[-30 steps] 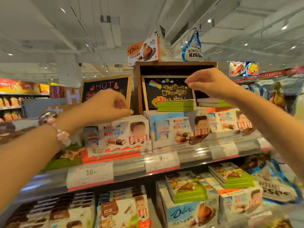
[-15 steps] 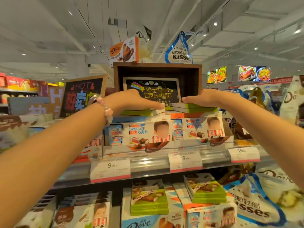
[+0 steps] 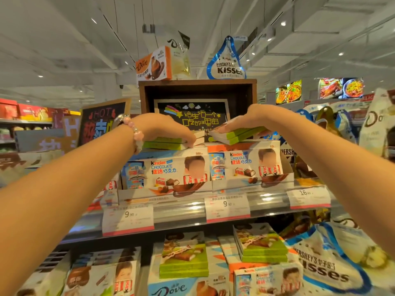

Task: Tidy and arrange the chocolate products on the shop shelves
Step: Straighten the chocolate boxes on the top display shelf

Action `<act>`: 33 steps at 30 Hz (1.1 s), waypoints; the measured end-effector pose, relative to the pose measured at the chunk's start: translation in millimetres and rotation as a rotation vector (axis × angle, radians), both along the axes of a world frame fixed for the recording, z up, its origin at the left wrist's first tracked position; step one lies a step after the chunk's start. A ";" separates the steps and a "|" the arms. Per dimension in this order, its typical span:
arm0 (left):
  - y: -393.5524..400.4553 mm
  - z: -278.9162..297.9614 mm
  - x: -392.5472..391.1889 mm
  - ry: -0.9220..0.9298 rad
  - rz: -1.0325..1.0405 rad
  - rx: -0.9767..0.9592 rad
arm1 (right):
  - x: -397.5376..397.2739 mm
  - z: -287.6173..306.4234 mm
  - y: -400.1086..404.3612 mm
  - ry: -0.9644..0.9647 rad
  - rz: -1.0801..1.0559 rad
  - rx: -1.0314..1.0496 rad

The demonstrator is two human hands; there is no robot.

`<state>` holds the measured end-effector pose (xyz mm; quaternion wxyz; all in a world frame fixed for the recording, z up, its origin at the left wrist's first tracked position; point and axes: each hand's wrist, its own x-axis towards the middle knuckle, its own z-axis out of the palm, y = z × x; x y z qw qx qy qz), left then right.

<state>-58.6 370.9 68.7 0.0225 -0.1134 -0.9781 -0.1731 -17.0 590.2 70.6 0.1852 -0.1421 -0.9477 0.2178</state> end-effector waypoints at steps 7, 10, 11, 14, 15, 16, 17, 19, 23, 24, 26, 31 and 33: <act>-16.4 -6.7 6.5 0.212 -0.008 0.146 | -6.6 -10.7 -0.8 0.149 0.106 -0.295; -33.3 -5.4 12.6 0.313 -0.008 0.260 | -4.6 -12.2 -11.3 0.240 0.192 -0.489; -41.1 -4.9 15.0 0.340 -0.015 0.302 | -3.1 -11.0 -16.4 0.271 0.227 -0.531; -66.3 -2.5 26.0 0.406 -0.040 0.408 | 1.1 -6.7 -36.6 0.328 0.318 -0.588; -74.9 -1.3 30.4 0.424 -0.034 0.437 | 1.9 -5.9 -44.8 0.334 0.336 -0.603; -84.4 -0.3 34.7 0.436 -0.022 0.463 | 2.0 -5.7 -53.3 0.336 0.354 -0.622; -94.4 0.2 38.6 0.443 -0.008 0.485 | 1.2 -5.9 -61.9 0.336 0.372 -0.642; -116.2 -0.6 47.6 0.447 0.024 0.506 | -1.2 -7.1 -78.7 0.331 0.413 -0.676; -158.8 -4.5 65.6 0.443 0.086 0.550 | -5.1 -10.7 -116.3 0.297 0.529 -0.742; -169.0 -5.5 70.2 0.431 0.097 0.556 | -6.3 -11.8 -127.2 0.285 0.552 -0.744; -191.3 -7.4 76.6 0.400 0.118 0.546 | -7.9 -13.8 -149.2 0.264 0.585 -0.728; -249.0 -13.4 84.7 0.376 0.152 0.561 | -6.0 -15.6 -207.9 0.238 0.631 -0.726; -273.2 -15.2 86.3 0.403 0.134 0.541 | -4.4 -14.7 -232.4 0.251 0.645 -0.756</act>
